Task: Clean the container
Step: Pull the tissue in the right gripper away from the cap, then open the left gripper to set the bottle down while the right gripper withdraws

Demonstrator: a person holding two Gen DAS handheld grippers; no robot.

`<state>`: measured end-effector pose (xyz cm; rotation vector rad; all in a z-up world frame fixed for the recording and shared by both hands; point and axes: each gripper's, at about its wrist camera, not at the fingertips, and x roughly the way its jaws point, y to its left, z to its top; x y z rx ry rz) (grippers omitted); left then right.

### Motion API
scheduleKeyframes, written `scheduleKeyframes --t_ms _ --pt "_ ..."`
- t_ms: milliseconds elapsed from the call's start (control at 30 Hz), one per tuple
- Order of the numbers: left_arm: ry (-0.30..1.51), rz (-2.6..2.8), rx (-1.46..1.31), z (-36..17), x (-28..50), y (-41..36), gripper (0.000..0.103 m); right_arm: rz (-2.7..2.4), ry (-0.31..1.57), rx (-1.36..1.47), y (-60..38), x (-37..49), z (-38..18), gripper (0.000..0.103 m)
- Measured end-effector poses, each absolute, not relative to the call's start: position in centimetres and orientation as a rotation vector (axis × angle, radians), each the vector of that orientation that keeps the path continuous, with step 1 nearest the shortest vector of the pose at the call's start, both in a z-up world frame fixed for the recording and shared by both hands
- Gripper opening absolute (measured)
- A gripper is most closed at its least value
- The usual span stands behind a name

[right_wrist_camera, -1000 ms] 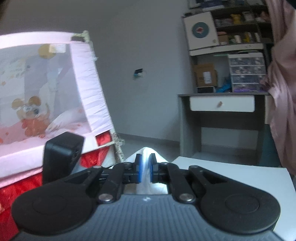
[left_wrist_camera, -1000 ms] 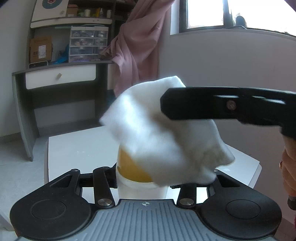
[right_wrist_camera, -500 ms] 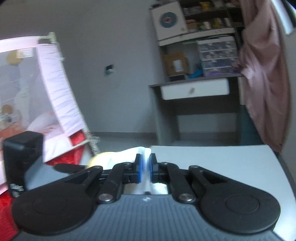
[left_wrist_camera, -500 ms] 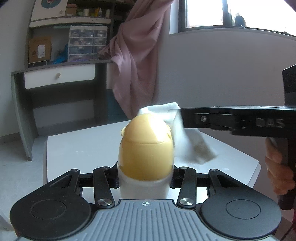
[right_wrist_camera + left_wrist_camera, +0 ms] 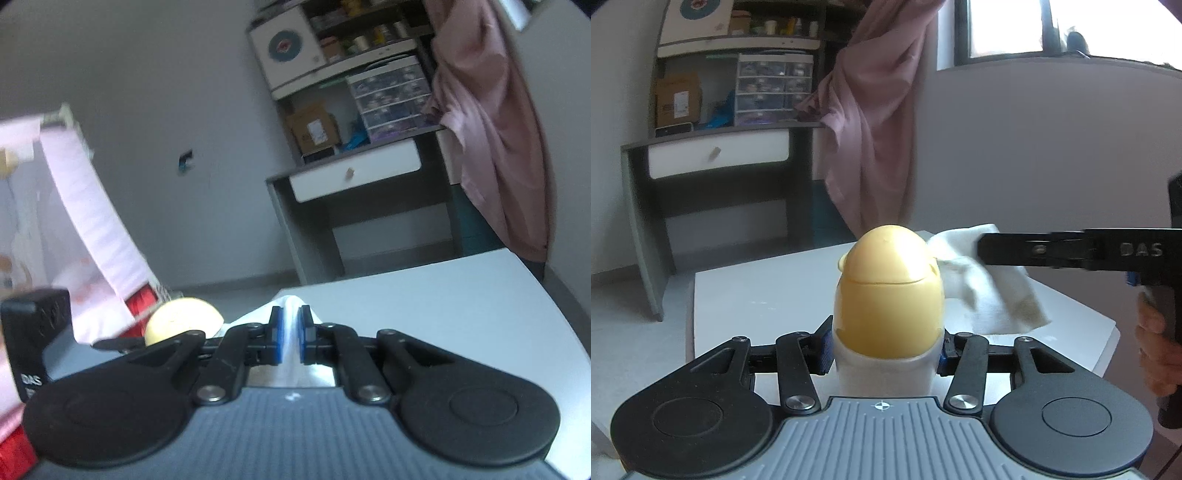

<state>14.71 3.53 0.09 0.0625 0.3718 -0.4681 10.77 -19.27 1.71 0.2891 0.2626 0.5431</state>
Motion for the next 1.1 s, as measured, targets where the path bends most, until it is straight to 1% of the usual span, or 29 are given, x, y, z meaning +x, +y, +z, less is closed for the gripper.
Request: scheduleKeyframes --t_ms 67,100,133,167,200,233,300,400,700,733,900,1100 --pt "0.365 -0.471 0.052 0.1 14.7 4.0 0.051 0.525 0.267 0.309 -20.0 10.3 1.4 0.007" --pt "0.358 -0.474 0.057 0.1 14.5 4.1 0.054 0.523 0.271 0.309 -20.2 9.9 1.2 0.007" --pt "0.349 -0.476 0.064 0.2 14.3 4.0 0.069 0.522 0.275 0.308 -20.4 9.6 1.0 0.007" --pt "0.328 -0.474 0.068 0.3 14.1 4.0 0.078 0.52 0.279 0.308 -20.6 9.3 0.9 0.007" --pt "0.302 -0.47 0.071 0.4 13.8 4.2 0.094 0.518 0.283 0.308 -20.9 9.0 0.7 0.007" --pt "0.275 -0.466 0.074 0.4 13.5 4.3 0.101 0.517 0.287 0.307 -21.1 8.7 0.6 0.007" --pt "0.233 -0.479 0.051 0.7 13.1 4.8 0.102 0.516 0.292 0.309 -21.4 8.2 0.3 0.007" --pt "0.231 -0.517 0.032 0.8 13.0 5.1 0.103 0.516 0.296 0.314 -21.7 7.7 0.0 0.008" --pt "0.146 -0.684 0.113 0.2 11.4 5.2 0.103 0.517 0.306 0.331 -22.8 6.1 -0.8 0.008" --pt "0.136 -0.709 0.121 0.1 11.2 5.3 0.103 0.517 0.31 0.332 -22.5 7.0 0.2 0.008" --pt "0.107 -0.827 0.122 -0.6 10.1 6.1 0.103 0.505 0.313 0.336 -23.0 6.3 0.0 0.008" --pt "0.05 -0.98 0.17 -0.9 11.2 7.3 0.103 0.502 0.316 0.336 -23.2 5.8 0.1 0.008"
